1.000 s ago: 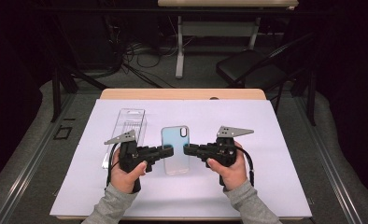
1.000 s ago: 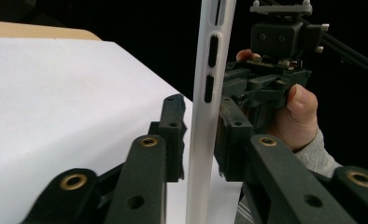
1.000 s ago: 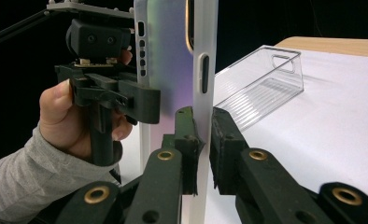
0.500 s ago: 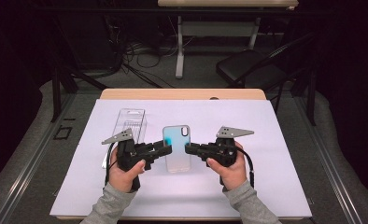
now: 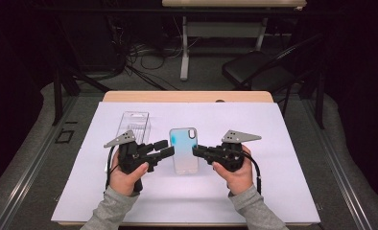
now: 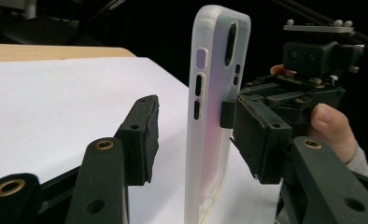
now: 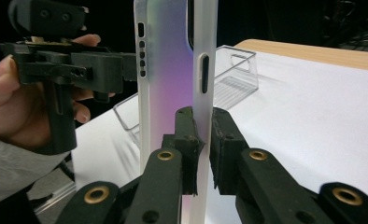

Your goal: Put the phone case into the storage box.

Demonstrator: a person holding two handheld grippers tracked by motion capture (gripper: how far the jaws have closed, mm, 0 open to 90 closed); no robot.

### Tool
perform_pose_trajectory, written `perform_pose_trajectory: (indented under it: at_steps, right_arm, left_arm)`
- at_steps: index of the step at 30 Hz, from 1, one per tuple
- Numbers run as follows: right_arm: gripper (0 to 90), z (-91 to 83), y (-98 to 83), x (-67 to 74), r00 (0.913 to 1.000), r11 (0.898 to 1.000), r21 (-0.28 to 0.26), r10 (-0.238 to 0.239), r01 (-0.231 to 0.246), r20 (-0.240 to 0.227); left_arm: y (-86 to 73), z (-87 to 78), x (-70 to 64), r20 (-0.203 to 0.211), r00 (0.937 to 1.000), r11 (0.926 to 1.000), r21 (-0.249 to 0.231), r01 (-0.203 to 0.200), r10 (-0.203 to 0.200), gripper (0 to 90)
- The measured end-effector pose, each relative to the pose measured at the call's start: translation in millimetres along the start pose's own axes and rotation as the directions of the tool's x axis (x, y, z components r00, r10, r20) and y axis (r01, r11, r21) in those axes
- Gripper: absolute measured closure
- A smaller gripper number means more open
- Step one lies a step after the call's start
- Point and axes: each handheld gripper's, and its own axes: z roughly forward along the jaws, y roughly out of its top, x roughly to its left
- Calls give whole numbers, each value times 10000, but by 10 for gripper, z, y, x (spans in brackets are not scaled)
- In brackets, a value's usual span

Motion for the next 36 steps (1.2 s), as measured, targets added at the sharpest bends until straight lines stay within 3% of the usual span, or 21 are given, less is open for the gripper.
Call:
perform_pose_trajectory:
  at_steps: [7,15,22,36]
  right_arm:
    - [827,2,-8,17,9990,9996,-41,-280,282,350]
    - [827,6,-22,28,9968,9990,-71,-446,452,660]
    - [827,42,-60,52,9957,9985,-114,-520,530,773]
    - [827,149,-151,159,9913,9962,-72,-855,867,996]
  left_arm:
    - [9,-20,20,-346,9994,10000,36,-1,3,502]
    - [23,-56,42,-968,9947,9994,3,-343,342,492]
    - [30,-68,38,-1141,9919,9984,56,-559,561,496]
    - [49,-111,-8,-1286,9897,9977,-181,-658,630,545]
